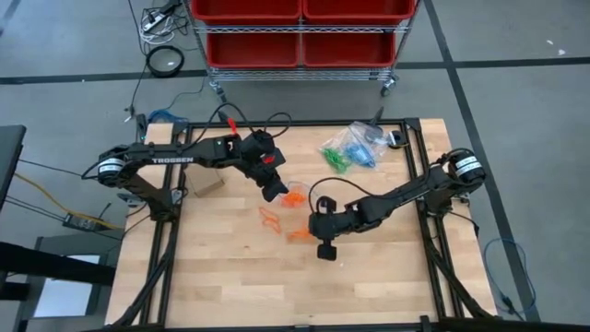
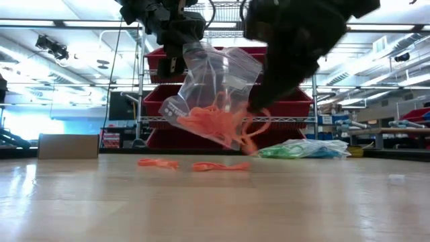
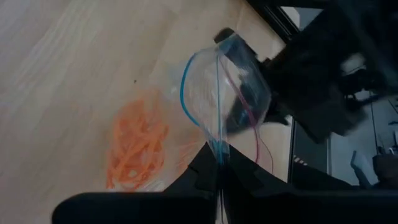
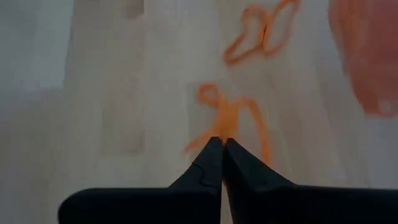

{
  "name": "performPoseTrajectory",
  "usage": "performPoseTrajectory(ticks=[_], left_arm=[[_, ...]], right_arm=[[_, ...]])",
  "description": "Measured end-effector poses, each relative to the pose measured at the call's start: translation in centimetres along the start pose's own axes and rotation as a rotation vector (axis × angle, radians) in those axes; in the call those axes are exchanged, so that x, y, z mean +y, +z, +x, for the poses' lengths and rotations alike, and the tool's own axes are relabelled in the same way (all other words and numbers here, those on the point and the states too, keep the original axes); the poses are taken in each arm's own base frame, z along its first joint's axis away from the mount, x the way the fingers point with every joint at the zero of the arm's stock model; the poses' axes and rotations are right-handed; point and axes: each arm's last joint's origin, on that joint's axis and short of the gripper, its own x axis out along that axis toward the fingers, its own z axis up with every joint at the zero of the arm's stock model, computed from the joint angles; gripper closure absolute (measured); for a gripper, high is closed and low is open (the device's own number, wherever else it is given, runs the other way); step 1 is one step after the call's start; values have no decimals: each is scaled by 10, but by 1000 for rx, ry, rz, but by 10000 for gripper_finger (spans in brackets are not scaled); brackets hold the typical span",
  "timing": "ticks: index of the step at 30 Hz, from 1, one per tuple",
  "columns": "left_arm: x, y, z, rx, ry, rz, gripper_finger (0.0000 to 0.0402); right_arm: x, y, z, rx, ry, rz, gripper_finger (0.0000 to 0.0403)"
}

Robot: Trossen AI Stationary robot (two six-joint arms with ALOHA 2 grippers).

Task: Sort rubber bands
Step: Put the orange rubber band into the transparent zip bag

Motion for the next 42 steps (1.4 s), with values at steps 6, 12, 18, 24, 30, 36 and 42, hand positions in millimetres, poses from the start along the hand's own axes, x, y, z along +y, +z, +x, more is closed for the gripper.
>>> performPoseTrajectory(ticks=[6,12,18,24,30,36,42], left_arm=[[-1,0,0,2,-2,2,385],[-1,0,0,1,-2,2,385],[-1,0,0,1,-2,2,385],[-1,1,0,-9,-8,7,385],[-3,0,1,-6,-10,9,385],[-3,0,1,-6,-10,10,385],[-3,0,1,-6,-10,10,385]], right_arm=[[-10,-36,12,79,-33,70,389],[-15,-72,22,47,-2,152,365],[-14,-87,23,3,5,187,341],[-14,-92,22,-2,-36,155,377],[-8,-93,21,-19,-24,120,400],[4,-79,4,-132,93,99,402],[1,-58,-20,-274,120,97,402]])
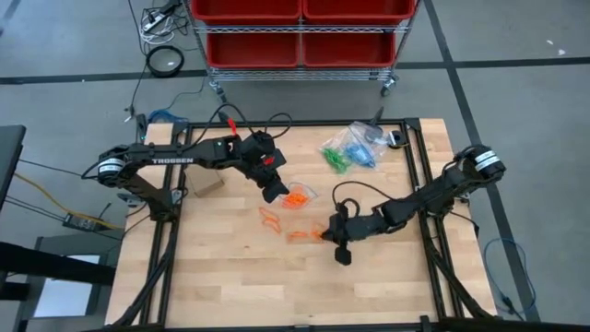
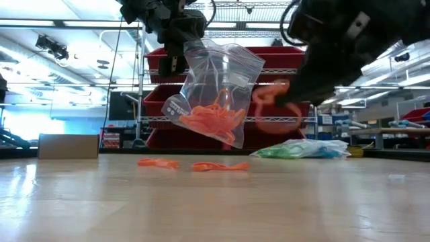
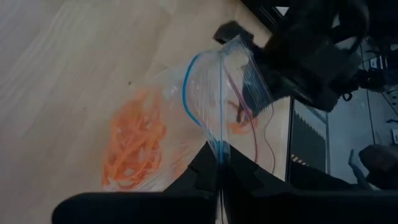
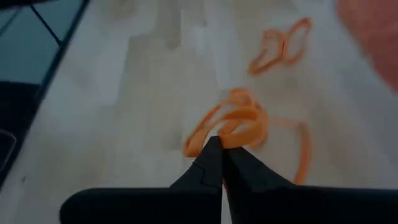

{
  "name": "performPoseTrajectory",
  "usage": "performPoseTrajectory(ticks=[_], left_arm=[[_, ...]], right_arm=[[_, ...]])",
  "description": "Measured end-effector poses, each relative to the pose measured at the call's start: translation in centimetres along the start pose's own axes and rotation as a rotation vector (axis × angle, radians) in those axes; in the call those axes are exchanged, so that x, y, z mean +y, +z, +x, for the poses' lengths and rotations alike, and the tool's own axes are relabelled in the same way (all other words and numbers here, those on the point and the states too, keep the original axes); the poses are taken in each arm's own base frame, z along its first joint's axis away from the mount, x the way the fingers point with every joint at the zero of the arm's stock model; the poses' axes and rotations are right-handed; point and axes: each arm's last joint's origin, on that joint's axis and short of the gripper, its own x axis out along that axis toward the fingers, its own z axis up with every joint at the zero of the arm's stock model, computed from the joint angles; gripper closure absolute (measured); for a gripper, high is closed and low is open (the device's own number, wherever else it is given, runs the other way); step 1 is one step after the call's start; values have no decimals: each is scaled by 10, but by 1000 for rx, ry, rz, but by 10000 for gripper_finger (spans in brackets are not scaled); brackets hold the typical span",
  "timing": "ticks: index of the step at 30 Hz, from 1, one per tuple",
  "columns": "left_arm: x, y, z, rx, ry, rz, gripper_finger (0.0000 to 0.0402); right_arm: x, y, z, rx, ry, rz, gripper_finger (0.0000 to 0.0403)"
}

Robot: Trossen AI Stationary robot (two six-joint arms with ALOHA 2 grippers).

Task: Sort rubber bands
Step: Put the orange rubber band into the transparent zip bag

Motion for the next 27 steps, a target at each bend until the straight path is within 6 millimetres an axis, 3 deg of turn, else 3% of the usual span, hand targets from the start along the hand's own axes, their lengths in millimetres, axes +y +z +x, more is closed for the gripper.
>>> performPoseTrajectory(ticks=[6,16,27], left_arm=[[0,0,0,1,0,-1,385],[0,0,0,1,1,-1,385],[0,0,0,2,0,0,385]], right_arm=[[-16,-5,1,94,-78,49,389],[-18,-17,17,124,-104,40,312],[-20,-22,22,132,-142,17,320]])
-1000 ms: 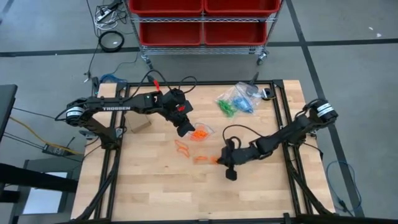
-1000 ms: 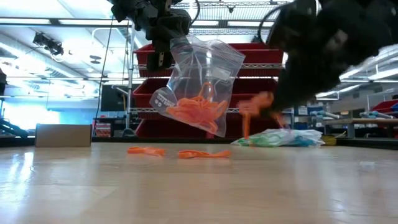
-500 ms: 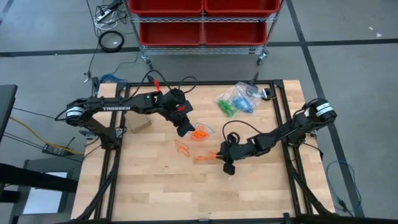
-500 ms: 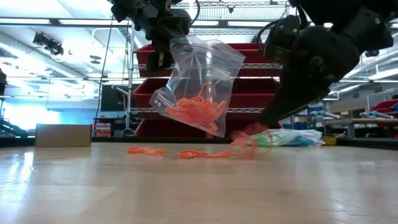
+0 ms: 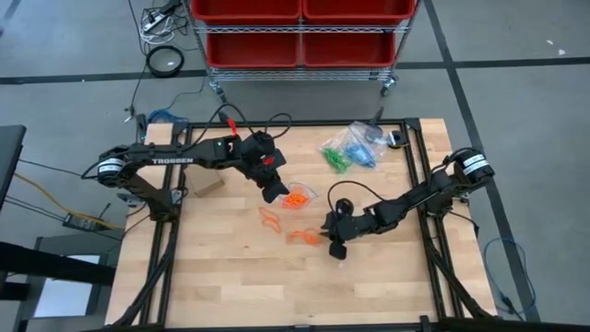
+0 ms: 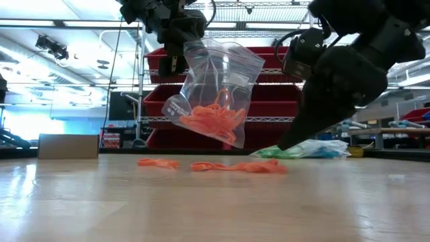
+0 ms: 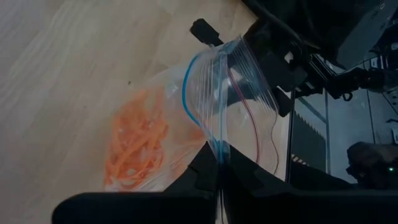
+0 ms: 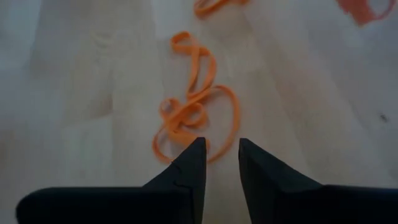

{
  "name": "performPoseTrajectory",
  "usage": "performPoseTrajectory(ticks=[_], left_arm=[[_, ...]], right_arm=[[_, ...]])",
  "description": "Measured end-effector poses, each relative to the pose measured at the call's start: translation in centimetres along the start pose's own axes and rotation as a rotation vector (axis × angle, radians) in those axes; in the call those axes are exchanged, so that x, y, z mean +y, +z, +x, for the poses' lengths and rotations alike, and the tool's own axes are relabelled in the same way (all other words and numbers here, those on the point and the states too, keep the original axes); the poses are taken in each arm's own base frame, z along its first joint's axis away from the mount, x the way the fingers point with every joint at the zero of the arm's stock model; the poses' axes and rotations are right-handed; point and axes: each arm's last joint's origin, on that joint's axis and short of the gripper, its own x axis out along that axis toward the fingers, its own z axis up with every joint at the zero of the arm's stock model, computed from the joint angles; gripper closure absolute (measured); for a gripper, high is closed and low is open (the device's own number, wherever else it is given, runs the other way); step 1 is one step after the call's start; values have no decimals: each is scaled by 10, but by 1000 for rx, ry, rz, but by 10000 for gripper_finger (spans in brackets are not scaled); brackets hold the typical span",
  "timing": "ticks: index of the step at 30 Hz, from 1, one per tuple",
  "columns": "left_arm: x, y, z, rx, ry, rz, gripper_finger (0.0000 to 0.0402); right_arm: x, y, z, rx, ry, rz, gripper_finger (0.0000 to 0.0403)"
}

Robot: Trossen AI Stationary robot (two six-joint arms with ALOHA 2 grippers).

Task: Sort rubber bands
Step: Put the orange rubber band into the transparent zip bag

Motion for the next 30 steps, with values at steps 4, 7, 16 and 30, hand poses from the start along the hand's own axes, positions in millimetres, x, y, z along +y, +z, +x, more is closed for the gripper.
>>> performPoseTrajectory(ticks=[4,7,16,30], left_arm=[[0,0,0,0,0,0,385],[0,0,0,-1,0,0,385],[0,0,0,0,0,0,385],[0,1,0,-6,-3,3,385]], right_arm=[[-3,1,0,-26,-52,3,321],[-5,3,4,-37,-48,7,321],[-7,-17,45,-19,-14,-34,321],[-1,-15,28,-78,-134,-125,402]])
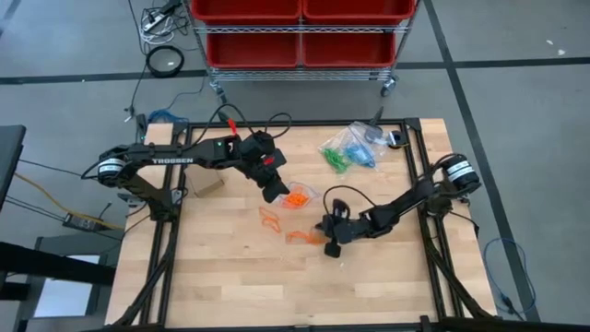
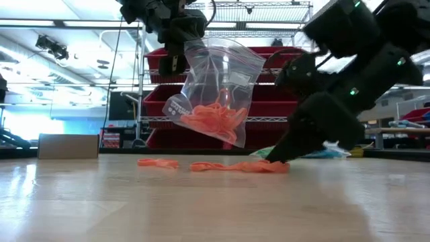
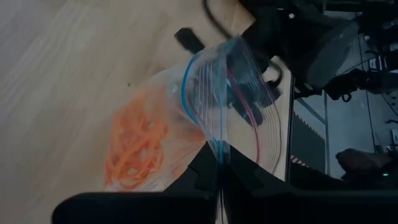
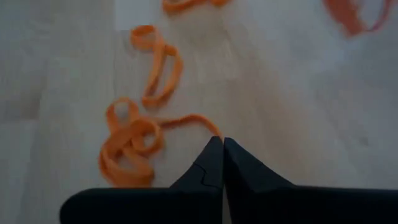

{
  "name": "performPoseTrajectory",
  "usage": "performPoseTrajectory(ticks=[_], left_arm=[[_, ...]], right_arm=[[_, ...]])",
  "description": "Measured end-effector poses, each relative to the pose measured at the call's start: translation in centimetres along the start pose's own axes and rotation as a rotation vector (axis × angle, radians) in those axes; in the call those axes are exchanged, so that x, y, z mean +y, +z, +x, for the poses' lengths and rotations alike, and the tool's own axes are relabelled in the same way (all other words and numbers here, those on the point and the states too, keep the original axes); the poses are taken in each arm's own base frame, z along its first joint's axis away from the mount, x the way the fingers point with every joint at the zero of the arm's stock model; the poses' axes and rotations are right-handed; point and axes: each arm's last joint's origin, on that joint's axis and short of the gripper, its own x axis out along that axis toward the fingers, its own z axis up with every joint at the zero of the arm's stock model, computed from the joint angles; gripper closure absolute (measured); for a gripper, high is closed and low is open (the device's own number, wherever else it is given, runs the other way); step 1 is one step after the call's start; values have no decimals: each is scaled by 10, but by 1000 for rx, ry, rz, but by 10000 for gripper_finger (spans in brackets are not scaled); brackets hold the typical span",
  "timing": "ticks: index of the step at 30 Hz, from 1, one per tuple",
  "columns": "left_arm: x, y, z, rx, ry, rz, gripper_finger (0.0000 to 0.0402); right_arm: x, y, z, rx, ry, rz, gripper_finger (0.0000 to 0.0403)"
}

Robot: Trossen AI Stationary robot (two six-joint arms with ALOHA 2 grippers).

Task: Sort rubber bands
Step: Put the orange rubber band into the transparent zip bag

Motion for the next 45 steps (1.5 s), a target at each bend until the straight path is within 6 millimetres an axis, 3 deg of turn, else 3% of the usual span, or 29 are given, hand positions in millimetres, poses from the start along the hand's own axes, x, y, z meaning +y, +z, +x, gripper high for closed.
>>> performPoseTrajectory(ticks=[11,19,22,28,32,36,45], left_arm=[[0,1,0,-6,-3,3,385],[-1,2,0,-16,-9,9,385],[-1,2,0,-16,-9,9,385],[-1,1,0,-13,-8,6,385],[-1,1,0,-13,-9,3,385],[-2,1,1,-12,-11,9,385],[-2,1,1,-12,-12,11,385]], right_arm=[[4,58,-73,-332,-54,-17,403],[-1,112,-105,-542,-138,-120,403],[-3,139,-104,-552,-197,-201,403],[-13,162,-80,-440,-315,-309,403],[-19,157,-61,-356,-355,-355,403],[-20,155,-54,-341,-361,-359,403],[-9,147,-58,-306,-362,-359,390]])
